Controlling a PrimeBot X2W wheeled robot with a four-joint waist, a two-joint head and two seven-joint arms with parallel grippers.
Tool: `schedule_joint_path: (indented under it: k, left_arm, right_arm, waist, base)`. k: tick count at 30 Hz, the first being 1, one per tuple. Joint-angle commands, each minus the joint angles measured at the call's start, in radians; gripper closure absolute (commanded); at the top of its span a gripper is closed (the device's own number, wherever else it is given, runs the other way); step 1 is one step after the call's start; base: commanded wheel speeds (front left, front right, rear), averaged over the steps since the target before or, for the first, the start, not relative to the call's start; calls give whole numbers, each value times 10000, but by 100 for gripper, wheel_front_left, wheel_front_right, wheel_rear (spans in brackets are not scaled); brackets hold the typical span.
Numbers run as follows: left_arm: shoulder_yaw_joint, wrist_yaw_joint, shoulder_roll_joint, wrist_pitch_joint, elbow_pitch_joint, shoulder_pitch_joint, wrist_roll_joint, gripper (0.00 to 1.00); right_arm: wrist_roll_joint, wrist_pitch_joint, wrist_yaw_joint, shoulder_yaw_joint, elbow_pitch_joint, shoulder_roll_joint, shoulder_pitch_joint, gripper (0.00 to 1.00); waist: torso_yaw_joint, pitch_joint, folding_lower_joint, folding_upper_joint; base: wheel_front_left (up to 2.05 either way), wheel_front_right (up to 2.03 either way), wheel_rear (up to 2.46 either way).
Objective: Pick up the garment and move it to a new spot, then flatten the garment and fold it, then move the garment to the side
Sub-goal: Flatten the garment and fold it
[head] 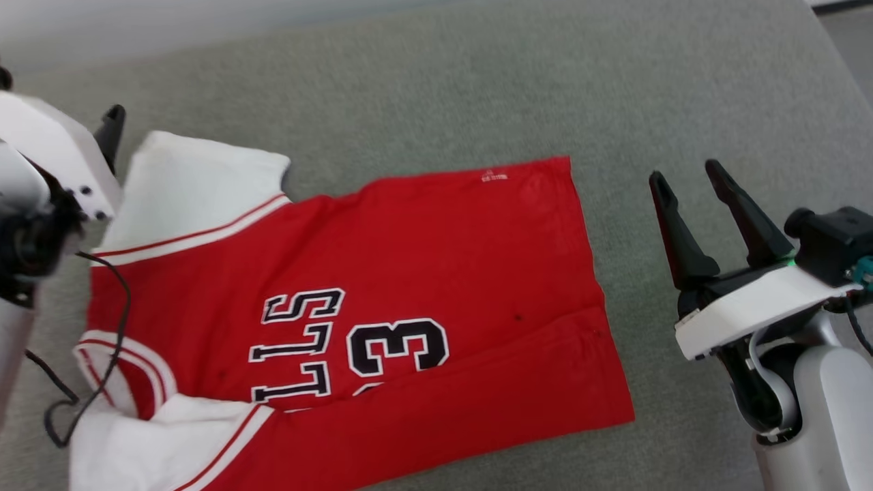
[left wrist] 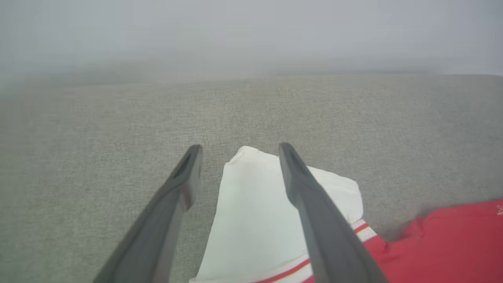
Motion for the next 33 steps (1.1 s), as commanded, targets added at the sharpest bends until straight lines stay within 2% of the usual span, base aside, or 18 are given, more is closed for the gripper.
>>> schedule_joint_path:
  k: [1,6,11,14,18,19,20,21,27,33]
  left_arm:
    - [-63,-111,100,283,154,-245,-83,0]
    - [-351,-429,488,2127,892,-1126,-393,0]
    - [-638,-267,1054,3896,1146,-1603,-464,0]
    - [-761,-172,1424,4531,1191,-1612,-406,0]
    - [-923,-92,1503,5192,1193,-1321,-611,0]
    - [-957,16,1434,5363,1208,-1203,-696,40]
    - [-1004,51,1379,5467,1164,-1128,-754,73]
    - [-1030,87,1316,5548,1138,-1046,-821,100]
    - [-1002,291,990,5390,1092,-736,-962,100]
    - [-945,221,839,4941,1028,-1100,-834,100]
  right_arm:
    - [-48,-53,-4,15,-37,61,-156,0]
    - [98,-114,-4,171,86,171,-409,0]
    - [234,-98,-4,314,217,253,-443,0]
    - [347,-131,-4,407,267,269,-502,0]
    - [438,-66,-4,344,374,202,-524,0]
    - [506,-32,-4,309,415,194,-522,0]
    - [529,9,-4,274,438,159,-539,0]
    - [569,20,-4,257,452,137,-575,0]
    - [1108,690,-4,301,566,-37,-844,0]
    - [2305,2710,-4,784,982,-655,-1827,0]
  waist:
    - [-505,710,-1,0]
    - [-924,1188,-1,0]
    - [-1279,1600,-1,0]
    - [-1513,1819,-1,0]
    - [-1640,2031,-1,0]
    - [-1650,2066,-1,0]
    - [-1656,2106,-1,0]
    - [-1666,2143,-1,0]
    - [-1610,2249,-1,0]
    - [-1231,2106,-1,0]
  base:
    - [0,0,0]
    - [0,0,0]
    - [0,0,0]
    - [0,0,0]
    - [0,0,0]
    - [0,0,0]
    - [0,0,0]
    - [0,0,0]
    - [0,0,0]
    - [0,0,0]
